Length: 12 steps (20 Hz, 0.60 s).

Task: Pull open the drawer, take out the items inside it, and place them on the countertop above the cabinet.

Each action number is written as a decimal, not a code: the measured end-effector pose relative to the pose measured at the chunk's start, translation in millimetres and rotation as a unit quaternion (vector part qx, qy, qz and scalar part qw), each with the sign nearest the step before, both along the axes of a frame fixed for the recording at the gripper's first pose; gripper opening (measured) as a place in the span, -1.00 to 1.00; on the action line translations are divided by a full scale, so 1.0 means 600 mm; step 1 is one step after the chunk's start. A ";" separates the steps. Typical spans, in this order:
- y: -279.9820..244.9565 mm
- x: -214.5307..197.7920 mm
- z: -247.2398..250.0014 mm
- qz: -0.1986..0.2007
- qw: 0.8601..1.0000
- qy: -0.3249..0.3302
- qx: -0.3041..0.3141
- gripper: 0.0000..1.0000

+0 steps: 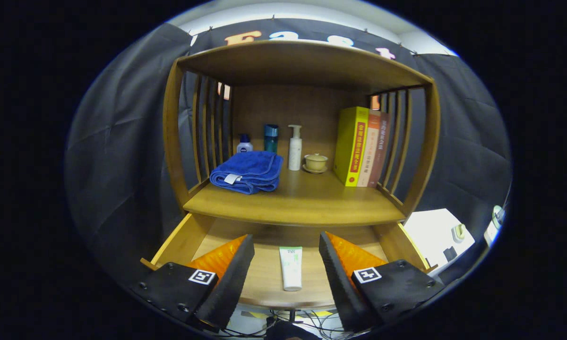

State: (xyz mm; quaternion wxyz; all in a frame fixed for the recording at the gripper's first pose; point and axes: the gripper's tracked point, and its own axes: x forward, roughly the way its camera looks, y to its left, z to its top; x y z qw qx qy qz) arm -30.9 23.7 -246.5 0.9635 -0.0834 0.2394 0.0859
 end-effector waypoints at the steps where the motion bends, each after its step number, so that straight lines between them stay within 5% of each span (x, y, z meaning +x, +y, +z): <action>1: 0.005 0.015 -0.007 0.003 1.000 0.015 -0.003 0.89; 5: 0.036 0.068 -0.061 0.027 0.995 0.094 -0.022 0.98; 12: 0.022 0.075 -0.223 -0.006 0.969 0.246 -0.032 0.98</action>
